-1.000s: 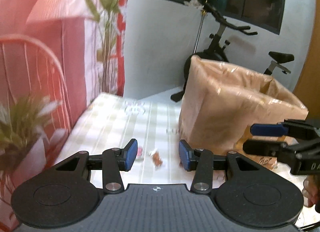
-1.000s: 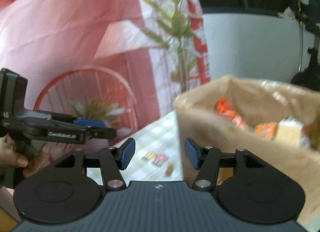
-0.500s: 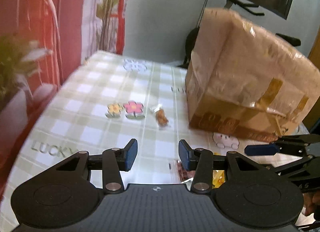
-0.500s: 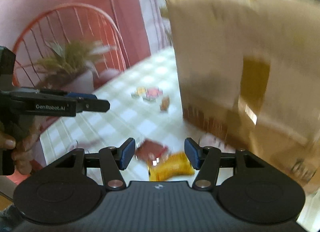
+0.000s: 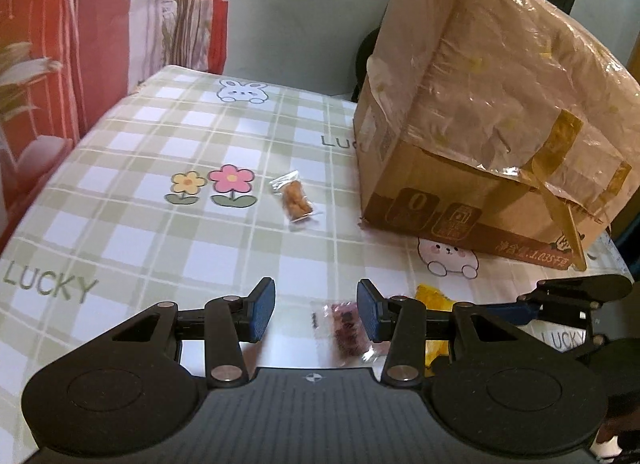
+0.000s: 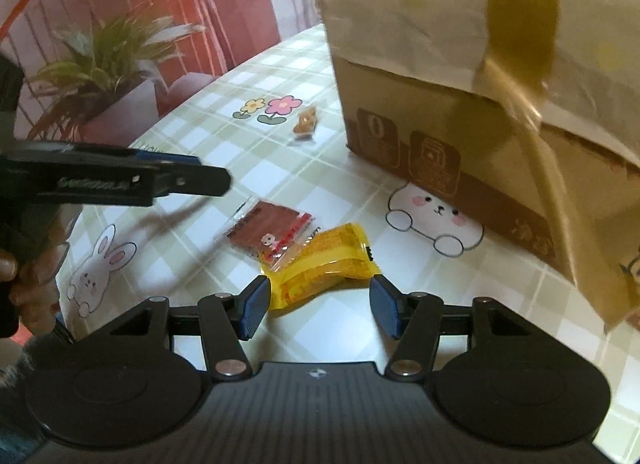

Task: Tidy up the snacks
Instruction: 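Move both open tools down toward the brown and yellow packets on the table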

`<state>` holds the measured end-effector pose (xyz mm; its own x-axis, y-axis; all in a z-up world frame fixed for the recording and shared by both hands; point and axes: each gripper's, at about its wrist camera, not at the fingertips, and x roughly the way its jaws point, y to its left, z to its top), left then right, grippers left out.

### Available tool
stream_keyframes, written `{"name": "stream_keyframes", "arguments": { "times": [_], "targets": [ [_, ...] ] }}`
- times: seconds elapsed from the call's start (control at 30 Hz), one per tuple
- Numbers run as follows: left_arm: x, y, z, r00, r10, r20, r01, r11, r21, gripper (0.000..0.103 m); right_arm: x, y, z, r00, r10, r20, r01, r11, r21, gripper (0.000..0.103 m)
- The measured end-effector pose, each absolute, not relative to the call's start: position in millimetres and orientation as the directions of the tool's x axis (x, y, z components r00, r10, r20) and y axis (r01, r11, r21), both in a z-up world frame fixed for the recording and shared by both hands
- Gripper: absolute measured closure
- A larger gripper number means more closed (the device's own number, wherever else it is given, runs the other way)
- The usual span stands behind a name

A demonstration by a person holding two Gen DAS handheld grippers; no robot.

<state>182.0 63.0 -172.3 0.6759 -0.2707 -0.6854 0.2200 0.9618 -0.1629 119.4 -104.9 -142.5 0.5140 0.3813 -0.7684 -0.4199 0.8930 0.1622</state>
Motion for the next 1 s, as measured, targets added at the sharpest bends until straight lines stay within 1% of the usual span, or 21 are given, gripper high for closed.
{"name": "stream_keyframes", "arguments": {
  "times": [0.2, 0.33, 0.4, 0.67, 0.83, 0.9, 1.0],
  "targets": [
    [197.0, 50.7, -176.6, 0.674, -0.273, -0.686, 0.230, 0.961, -0.157, 0.056, 123.0, -96.6, -142.3, 0.530, 0.355, -0.770, -0.447, 0.889, 0.103, 0.044],
    [198.6, 53.7, -178.6, 0.670, -0.269, -0.692, 0.222, 0.962, -0.158, 0.056, 128.0, -89.3, -142.9, 0.547, 0.332, -0.768, -0.472, 0.881, 0.044, 0.045],
    [197.8, 55.5, -180.8, 0.668, -0.263, -0.696, 0.219, 0.963, -0.154, 0.056, 131.7, -89.7, -144.4, 0.553, 0.326, -0.767, -0.468, 0.883, 0.038, 0.045],
    [199.3, 59.4, -183.1, 0.675, -0.246, -0.696, 0.206, 0.968, -0.142, 0.056, 135.4, -102.6, -146.9, 0.574, 0.284, -0.768, -0.424, 0.905, 0.017, 0.045],
    [203.9, 64.0, -181.5, 0.684, -0.240, -0.689, 0.194, 0.970, -0.146, 0.056, 135.1, -128.3, -146.0, 0.597, 0.218, -0.772, -0.325, 0.946, 0.016, 0.044],
    [205.4, 67.2, -179.2, 0.686, -0.243, -0.686, 0.196, 0.969, -0.148, 0.056, 133.5, -129.8, -141.5, 0.603, 0.225, -0.765, -0.326, 0.945, 0.020, 0.043],
    [205.6, 73.3, -173.5, 0.689, -0.249, -0.680, 0.203, 0.968, -0.149, 0.056, 128.7, -119.8, -130.6, 0.628, 0.270, -0.730, -0.387, 0.922, 0.009, 0.043]
  ]
}}
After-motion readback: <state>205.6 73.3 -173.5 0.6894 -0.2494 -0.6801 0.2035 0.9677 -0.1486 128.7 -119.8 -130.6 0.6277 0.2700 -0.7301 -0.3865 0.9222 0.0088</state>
